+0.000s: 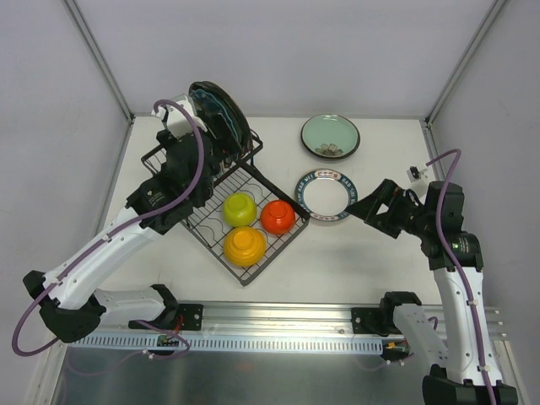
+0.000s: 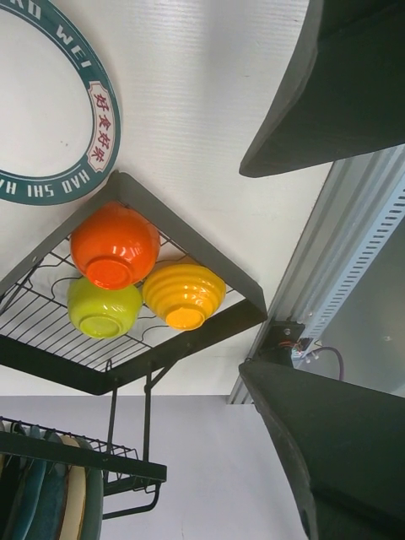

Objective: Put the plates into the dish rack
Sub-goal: Insert the plate into the dish rack, then grab a plate with the right arm

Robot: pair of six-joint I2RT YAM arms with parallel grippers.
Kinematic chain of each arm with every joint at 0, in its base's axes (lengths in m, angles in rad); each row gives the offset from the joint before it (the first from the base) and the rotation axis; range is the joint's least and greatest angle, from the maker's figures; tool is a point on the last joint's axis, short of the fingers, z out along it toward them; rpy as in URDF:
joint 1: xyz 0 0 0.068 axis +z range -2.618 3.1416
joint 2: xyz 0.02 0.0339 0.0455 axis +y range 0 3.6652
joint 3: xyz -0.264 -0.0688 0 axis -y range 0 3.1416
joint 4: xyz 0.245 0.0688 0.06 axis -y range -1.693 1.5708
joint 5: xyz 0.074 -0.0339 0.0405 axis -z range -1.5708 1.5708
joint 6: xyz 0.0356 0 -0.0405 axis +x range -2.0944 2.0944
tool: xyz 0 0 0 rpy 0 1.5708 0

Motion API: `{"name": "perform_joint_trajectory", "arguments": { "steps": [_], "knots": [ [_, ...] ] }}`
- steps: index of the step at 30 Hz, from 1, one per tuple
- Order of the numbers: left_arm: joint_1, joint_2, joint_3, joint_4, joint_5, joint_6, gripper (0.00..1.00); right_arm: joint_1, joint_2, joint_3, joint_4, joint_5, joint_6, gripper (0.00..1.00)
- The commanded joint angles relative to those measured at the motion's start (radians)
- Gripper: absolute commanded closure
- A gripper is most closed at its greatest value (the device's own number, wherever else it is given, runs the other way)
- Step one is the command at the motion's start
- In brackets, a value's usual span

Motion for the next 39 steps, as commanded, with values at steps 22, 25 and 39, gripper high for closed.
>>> {"name": "perform_joint_trajectory", "arguments": {
  "steps": [22, 25, 39],
  "knots": [
    [0.42, -0.263, -0.081, -0.135, 0.5, 0.142, 0.05, -0.006, 0.028, 0.022, 0.016, 0.103, -0.069, 0.05],
    [0.558, -0.288, -0.093, -0.141, 0.568, 0.13, 0.05, -0.006, 0.026, 0.018, 0.014, 0.109, -0.074, 0.05],
    [1.001, -0.386, -0.272, -0.19, 0.786, 0.038, 0.05, -0.005, 0.055, -0.051, 0.069, 0.165, -0.014, 0.06]
  ]
}}
